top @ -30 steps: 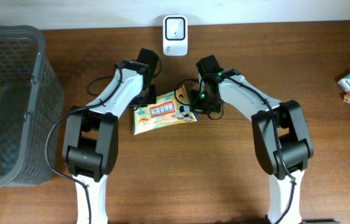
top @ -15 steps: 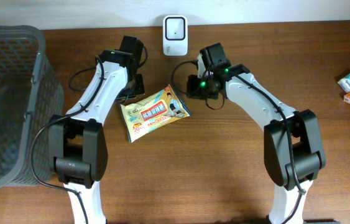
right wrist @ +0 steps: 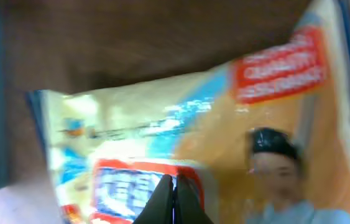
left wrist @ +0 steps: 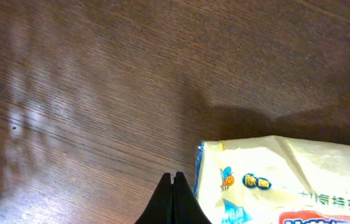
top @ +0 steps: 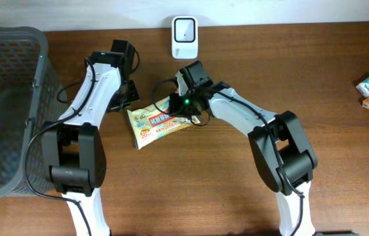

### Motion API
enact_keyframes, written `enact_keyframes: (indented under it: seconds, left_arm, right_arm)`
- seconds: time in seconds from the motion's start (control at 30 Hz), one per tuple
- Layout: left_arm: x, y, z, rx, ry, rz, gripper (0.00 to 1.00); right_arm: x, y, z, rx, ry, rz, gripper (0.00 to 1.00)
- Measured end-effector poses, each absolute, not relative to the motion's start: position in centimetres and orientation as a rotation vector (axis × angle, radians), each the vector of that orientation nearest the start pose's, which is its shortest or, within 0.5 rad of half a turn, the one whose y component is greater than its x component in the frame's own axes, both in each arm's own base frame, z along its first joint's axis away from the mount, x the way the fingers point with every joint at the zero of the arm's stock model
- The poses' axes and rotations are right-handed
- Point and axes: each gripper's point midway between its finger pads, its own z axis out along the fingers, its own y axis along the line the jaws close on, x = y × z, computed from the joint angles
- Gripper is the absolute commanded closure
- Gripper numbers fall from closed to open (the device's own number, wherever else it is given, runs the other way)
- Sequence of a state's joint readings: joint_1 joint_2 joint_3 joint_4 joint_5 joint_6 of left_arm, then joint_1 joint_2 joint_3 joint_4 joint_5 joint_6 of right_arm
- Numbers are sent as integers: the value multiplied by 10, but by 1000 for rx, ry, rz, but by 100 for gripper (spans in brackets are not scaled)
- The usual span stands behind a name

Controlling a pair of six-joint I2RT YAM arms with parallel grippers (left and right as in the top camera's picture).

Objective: Scan the item barcode

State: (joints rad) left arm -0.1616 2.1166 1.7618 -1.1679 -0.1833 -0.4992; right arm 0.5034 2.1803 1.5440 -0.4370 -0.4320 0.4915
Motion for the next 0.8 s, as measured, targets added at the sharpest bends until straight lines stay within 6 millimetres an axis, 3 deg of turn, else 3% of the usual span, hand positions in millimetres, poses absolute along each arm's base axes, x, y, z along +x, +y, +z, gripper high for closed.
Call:
enact_keyframes:
  seconds: [0.17, 0.33, 0.47, 0.6, 0.7, 0.8]
  left_arm:
    - [412, -38, 67, -511, 3012, 238, 100]
    - [420, -70, 58, -277, 3050, -3, 100]
    - [422, -101, 60, -39, 3050, -202, 100]
    - [417, -141, 70, 190, 3009, -554, 100]
    - [412, -163, 75, 279, 2971, -715, 100]
    - [403, -178, 67, 330, 2967, -782, 100]
  right_arm:
    - [407, 268, 17, -1, 2922, 579, 96]
    - [407, 229, 18, 136, 2962, 405, 96]
    - [407, 223, 19, 158, 2959, 379, 96]
    - [406, 226, 20, 158, 2963, 399, 96]
    - [406, 226, 20, 158, 2964, 405, 96]
    - [406, 227, 20, 158, 2966, 412, 96]
